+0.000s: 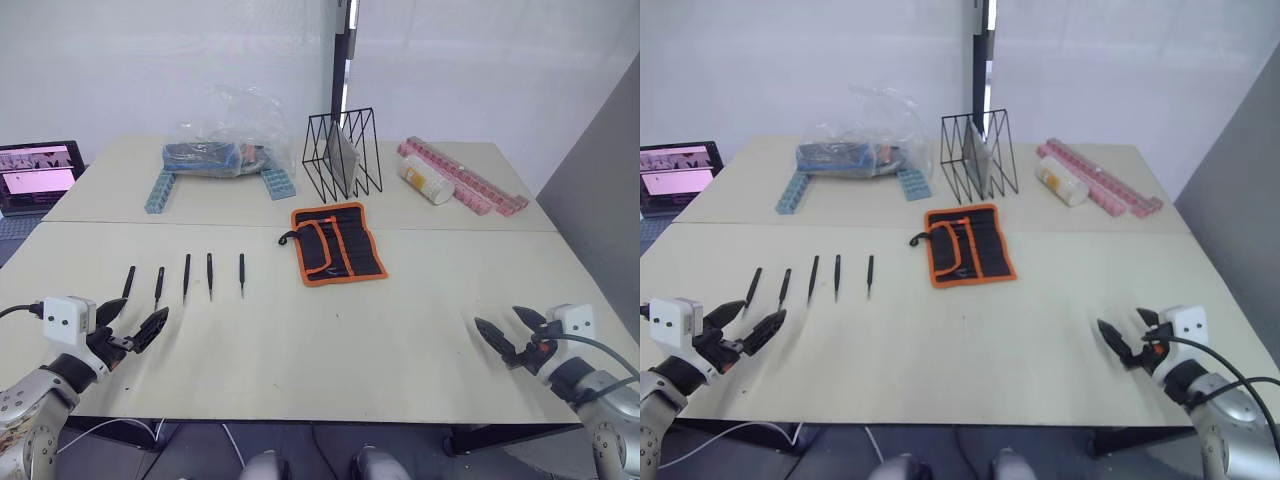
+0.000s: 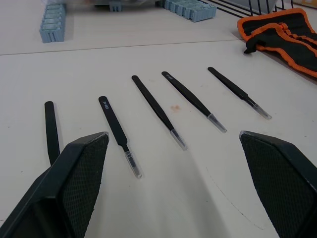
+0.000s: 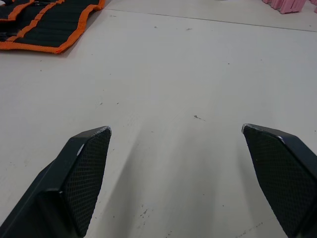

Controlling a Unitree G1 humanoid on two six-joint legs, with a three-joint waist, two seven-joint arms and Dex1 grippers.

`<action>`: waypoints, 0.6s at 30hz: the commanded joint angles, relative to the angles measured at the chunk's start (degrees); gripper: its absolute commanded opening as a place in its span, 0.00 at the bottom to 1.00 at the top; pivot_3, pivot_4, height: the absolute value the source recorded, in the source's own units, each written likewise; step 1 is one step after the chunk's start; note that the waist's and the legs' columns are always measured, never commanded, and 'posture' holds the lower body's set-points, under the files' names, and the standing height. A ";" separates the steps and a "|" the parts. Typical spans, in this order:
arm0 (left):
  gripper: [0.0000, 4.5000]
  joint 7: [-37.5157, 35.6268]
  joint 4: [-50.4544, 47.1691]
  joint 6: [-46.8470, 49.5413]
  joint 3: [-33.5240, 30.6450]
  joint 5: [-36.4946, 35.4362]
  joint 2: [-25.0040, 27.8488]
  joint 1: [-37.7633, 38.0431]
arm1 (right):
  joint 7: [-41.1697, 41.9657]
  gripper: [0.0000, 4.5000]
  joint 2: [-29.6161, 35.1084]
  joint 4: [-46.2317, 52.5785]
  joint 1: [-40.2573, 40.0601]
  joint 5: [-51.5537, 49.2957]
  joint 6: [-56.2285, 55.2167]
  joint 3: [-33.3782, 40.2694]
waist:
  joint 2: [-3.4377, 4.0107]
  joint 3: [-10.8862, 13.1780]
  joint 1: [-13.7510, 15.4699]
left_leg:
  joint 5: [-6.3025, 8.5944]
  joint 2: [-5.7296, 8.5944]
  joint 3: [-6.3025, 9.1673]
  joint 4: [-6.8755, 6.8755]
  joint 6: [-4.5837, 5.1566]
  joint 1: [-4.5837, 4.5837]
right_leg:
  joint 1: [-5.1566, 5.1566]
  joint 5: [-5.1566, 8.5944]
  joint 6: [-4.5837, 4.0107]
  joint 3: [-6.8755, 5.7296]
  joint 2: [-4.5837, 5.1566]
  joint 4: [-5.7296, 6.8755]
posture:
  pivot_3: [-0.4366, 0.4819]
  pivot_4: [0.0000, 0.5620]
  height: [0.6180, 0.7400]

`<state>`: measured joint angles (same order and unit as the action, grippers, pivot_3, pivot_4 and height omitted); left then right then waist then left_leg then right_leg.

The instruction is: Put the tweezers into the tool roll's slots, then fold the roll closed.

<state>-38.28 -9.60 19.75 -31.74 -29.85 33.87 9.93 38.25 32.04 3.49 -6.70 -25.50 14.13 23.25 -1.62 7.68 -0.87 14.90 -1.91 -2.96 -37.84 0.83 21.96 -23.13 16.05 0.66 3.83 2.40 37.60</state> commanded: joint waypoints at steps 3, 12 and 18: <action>1.00 -1.00 -0.84 -0.95 -0.60 -1.37 0.25 -0.53 | -1.64 1.00 -0.91 4.59 -0.22 -2.62 2.33 0.99 | 0.00 0.00 0.00 | 0.00 0.00 0.00 0.00 0.00 0.00 | 0.00 0.00 0.00 0.00 0.00 0.00 | 0.48 0.27 0.97; 1.00 -1.31 -8.24 1.55 1.30 -4.34 -0.67 1.69 | -13.13 1.00 -5.63 20.99 2.87 -16.76 24.32 -3.17 | -0.01 0.00 -0.13 | 0.00 -0.04 0.01 0.00 0.00 0.01 | -0.02 0.00 0.00 0.02 0.05 0.03 | 0.48 0.27 0.97; 1.00 -1.24 -15.57 4.30 4.49 -6.04 -1.51 5.04 | -30.95 1.00 -12.94 24.45 13.29 -32.36 43.05 -6.27 | -0.01 0.00 -0.45 | 0.00 -0.06 0.03 0.00 0.00 0.03 | -0.04 0.00 0.00 0.05 0.06 0.03 | 0.48 0.27 0.97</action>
<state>-39.41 -22.02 23.75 -28.08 -34.94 32.27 14.51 11.98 20.14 26.49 4.64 -53.28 53.42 16.96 -1.63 7.68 -1.32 14.90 -1.96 -2.94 -37.84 0.83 22.01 -23.18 16.05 0.65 3.88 2.46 37.62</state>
